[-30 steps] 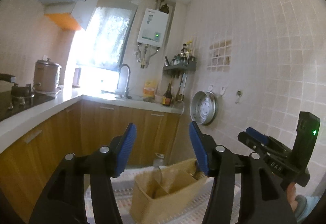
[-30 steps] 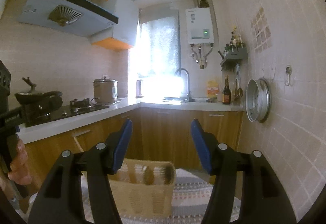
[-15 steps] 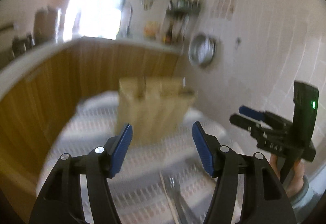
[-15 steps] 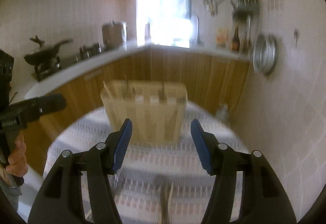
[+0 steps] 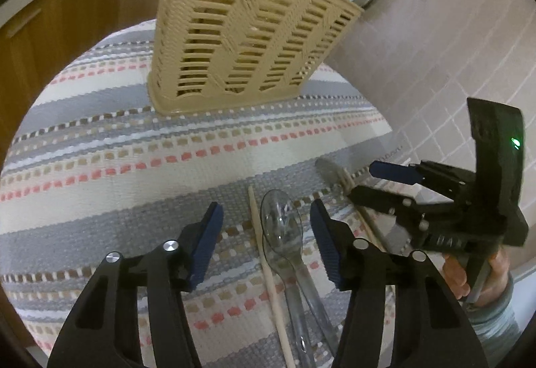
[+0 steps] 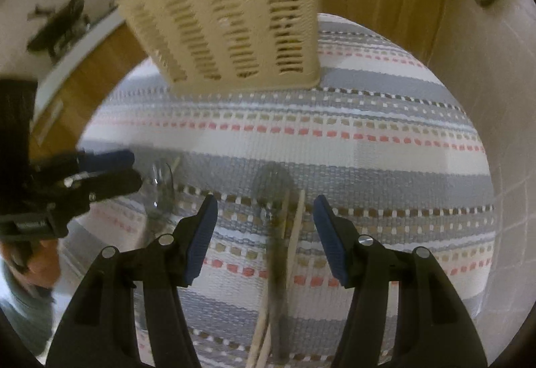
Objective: Organize utensils
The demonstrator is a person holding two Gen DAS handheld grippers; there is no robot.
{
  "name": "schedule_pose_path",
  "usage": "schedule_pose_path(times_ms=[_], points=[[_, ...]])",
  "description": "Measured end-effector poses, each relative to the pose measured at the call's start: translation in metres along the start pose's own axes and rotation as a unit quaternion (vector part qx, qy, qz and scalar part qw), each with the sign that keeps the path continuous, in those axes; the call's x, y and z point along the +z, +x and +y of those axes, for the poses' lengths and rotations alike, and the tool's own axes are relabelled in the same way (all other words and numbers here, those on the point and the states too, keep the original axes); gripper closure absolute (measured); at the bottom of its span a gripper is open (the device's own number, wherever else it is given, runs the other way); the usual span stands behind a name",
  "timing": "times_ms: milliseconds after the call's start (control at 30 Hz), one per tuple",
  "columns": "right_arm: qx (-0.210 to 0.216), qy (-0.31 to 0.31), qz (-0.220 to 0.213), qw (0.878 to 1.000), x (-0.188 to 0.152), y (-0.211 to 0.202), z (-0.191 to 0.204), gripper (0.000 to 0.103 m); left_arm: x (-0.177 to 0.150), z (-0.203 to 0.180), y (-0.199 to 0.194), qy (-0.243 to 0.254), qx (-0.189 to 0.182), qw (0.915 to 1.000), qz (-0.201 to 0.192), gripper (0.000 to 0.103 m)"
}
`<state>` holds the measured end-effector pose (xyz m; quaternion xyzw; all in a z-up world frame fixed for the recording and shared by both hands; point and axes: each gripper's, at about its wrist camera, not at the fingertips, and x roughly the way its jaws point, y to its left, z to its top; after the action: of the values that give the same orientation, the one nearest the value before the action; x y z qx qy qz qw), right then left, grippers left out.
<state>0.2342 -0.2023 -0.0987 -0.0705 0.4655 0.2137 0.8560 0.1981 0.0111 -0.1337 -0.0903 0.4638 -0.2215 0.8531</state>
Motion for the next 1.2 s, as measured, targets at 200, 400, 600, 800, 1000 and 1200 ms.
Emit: schedule_pose_path(times_ms=[200, 400, 600, 800, 1000, 1200], points=[[-0.026, -0.034, 0.015, 0.999, -0.003, 0.014, 0.011, 0.055, 0.004, -0.004, 0.014, -0.005, 0.01, 0.9999, 0.002, 0.07], [-0.033, -0.045, 0.028, 0.998, -0.004, 0.029, 0.01, 0.066, 0.002, -0.009, 0.027, 0.008, 0.017, 0.9998, 0.01, 0.078], [-0.027, -0.043, 0.033, 0.998, 0.002, 0.035, 0.01, 0.072, -0.001, -0.027, 0.039, 0.026, 0.019, 0.9993, 0.018, 0.095], [-0.02, -0.031, 0.028, 0.999, 0.004, 0.031, 0.004, 0.074, 0.002, -0.044, 0.044, 0.042, 0.016, 0.9989, 0.006, 0.101], [0.007, -0.009, 0.012, 1.0, 0.003, 0.017, -0.01, 0.074, 0.004, -0.049, 0.035, 0.05, 0.005, 0.9987, -0.011, 0.101], [0.036, 0.012, 0.0, 0.999, 0.006, 0.001, -0.023, 0.074, 0.007, -0.034, 0.011, 0.053, -0.017, 0.9982, -0.024, 0.101]])
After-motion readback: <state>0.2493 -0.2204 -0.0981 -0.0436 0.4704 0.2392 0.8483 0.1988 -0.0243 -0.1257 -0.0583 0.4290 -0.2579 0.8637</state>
